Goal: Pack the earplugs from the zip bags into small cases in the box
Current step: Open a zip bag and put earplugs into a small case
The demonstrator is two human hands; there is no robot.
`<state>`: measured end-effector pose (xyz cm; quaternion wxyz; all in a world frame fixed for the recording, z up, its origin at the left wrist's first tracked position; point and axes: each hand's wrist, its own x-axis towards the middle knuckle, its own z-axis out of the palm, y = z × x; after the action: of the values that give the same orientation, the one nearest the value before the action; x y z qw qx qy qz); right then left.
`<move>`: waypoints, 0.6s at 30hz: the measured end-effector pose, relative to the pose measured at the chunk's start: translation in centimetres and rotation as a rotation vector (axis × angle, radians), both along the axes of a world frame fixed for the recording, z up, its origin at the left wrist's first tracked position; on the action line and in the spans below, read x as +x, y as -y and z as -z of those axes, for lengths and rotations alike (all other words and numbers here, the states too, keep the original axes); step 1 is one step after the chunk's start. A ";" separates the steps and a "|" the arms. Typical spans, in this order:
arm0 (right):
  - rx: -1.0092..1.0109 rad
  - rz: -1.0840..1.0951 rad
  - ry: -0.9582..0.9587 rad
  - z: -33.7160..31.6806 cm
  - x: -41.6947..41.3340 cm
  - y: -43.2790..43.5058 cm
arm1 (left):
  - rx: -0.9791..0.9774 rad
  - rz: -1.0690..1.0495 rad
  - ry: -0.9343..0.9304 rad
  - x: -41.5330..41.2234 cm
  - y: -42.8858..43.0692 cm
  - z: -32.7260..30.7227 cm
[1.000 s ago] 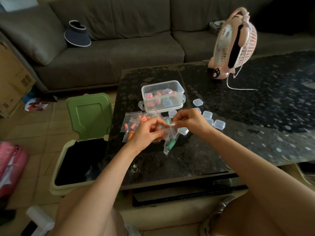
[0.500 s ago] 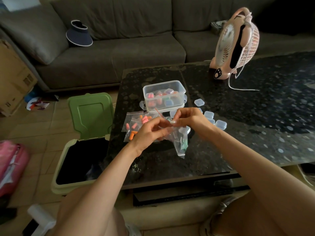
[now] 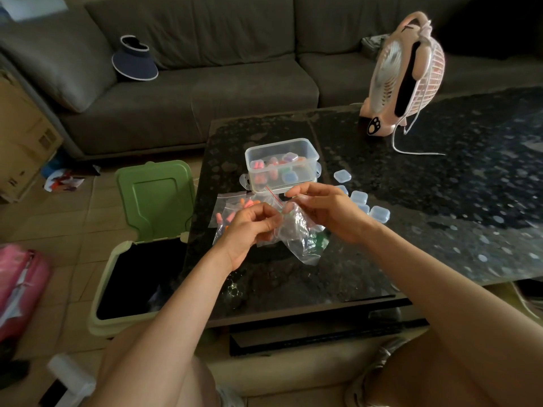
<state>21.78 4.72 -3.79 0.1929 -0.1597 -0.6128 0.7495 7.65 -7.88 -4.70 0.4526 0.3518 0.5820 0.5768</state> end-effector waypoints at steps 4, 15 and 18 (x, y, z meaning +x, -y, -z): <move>0.008 -0.081 -0.032 0.4 0.0 -0.3 | 0.004 0.004 0.016 0.3 -0.1 0.2; 0.173 0.072 0.063 0.8 -0.1 -0.9 | 0.073 -0.023 -0.063 -0.4 -0.1 0.2; 0.260 0.112 0.140 0.9 -0.2 -0.7 | 0.067 -0.034 -0.198 0.2 0.0 0.1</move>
<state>21.54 5.46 -4.69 0.2101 -0.2191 -0.7069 0.6388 7.80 -7.86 -4.77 0.3713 0.4122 0.6101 0.5658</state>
